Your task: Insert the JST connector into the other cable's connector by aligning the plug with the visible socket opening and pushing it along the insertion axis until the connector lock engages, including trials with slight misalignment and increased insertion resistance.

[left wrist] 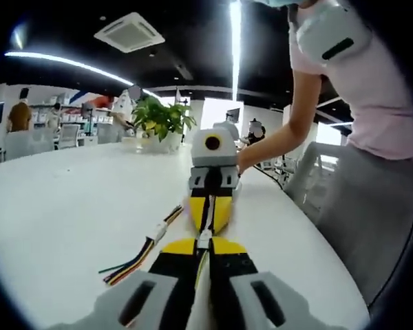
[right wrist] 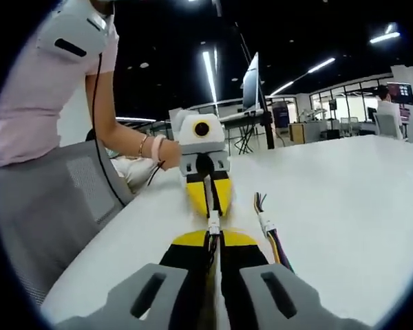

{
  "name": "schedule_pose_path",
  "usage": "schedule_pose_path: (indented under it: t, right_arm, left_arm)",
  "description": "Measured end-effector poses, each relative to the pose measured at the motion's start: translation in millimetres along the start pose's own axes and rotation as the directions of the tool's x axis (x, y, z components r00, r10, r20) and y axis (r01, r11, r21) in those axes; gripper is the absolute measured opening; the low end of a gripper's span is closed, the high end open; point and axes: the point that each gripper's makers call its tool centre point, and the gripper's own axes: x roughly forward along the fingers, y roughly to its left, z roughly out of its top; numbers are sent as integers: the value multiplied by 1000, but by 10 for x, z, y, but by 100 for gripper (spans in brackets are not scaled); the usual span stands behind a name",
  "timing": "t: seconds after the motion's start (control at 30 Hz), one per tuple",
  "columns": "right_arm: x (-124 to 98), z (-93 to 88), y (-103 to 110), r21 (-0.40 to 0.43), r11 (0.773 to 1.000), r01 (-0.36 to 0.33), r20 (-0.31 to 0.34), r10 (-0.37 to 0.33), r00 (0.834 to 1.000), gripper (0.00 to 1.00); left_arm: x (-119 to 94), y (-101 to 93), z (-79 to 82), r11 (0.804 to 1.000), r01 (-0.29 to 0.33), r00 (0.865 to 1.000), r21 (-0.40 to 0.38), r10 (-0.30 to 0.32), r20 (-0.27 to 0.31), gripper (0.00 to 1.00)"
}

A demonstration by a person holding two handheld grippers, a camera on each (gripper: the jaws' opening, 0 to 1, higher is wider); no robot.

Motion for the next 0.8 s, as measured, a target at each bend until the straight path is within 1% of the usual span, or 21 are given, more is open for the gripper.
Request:
schedule_pose_path:
  t: [0.03, 0.13, 0.2, 0.23, 0.3, 0.37, 0.53, 0.67, 0.8]
  right_arm:
    - [2, 16, 4, 1, 1000, -3, 10, 3, 1000, 2]
    - [20, -25, 17, -8, 1000, -9, -14, 9, 1000, 2]
    - [26, -44, 43, -11, 1000, -22, -22, 22, 1000, 2]
    - [25, -52, 41, -14, 1000, -19, -26, 18, 999, 2]
    - [18, -35, 33, -6, 1000, -18, -13, 18, 1000, 2]
    - [21, -22, 27, -6, 1000, -15, -6, 15, 1000, 2]
    - [35, -51, 31, -30, 999, -16, -20, 15, 1000, 2]
    - [40, -46, 40, -31, 999, -20, -15, 20, 1000, 2]
    - [44, -43, 28, -36, 999, -11, -13, 10, 1000, 2]
  left_arm:
    - [7, -9, 3, 1000, 6, 1000, -2, -6, 7, 0]
    - [29, -13, -37, 1000, 14, 1000, -10, -14, 2, 0]
    - [42, -50, -70, 999, 37, 999, -31, -36, 4, 0]
    - [42, -42, -70, 999, 31, 999, -24, -30, 9, 0]
    - [42, -39, -53, 999, 28, 999, -43, -27, 33, 0]
    - [38, -26, -27, 999, 24, 999, -34, -23, 36, 0]
    - [50, -24, -57, 1000, 25, 999, -19, -24, 25, 0]
    - [48, -24, -54, 999, 30, 999, -21, -29, 32, 0]
    - [49, 7, -66, 1000, 19, 999, -22, -18, 31, 0]
